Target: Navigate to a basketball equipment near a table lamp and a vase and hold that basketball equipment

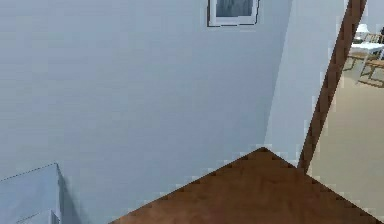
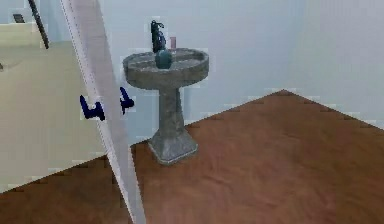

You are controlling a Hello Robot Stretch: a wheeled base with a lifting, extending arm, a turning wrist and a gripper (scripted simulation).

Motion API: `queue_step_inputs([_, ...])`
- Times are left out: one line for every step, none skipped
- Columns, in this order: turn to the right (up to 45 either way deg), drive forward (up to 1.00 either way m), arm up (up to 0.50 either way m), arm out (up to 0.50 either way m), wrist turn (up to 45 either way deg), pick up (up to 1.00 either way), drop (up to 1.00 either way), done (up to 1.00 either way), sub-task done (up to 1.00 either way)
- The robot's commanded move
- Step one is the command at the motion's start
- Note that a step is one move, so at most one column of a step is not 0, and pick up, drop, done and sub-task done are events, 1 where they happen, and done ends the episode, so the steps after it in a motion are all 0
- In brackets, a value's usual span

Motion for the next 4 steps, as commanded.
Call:
queue_step_inputs([18.0, 0.00, 0.00, 0.00, 0.0, 0.00, 0.00, 0.00, 0.00])
queue_step_inputs([0.0, 0.75, 0.00, 0.00, 0.0, 0.00, 0.00, 0.00, 0.00])
queue_step_inputs([45.0, 0.00, 0.00, 0.00, 0.0, 0.00, 0.00, 0.00, 0.00])
queue_step_inputs([3.0, 0.00, 0.00, 0.00, 0.0, 0.00, 0.00, 0.00, 0.00])
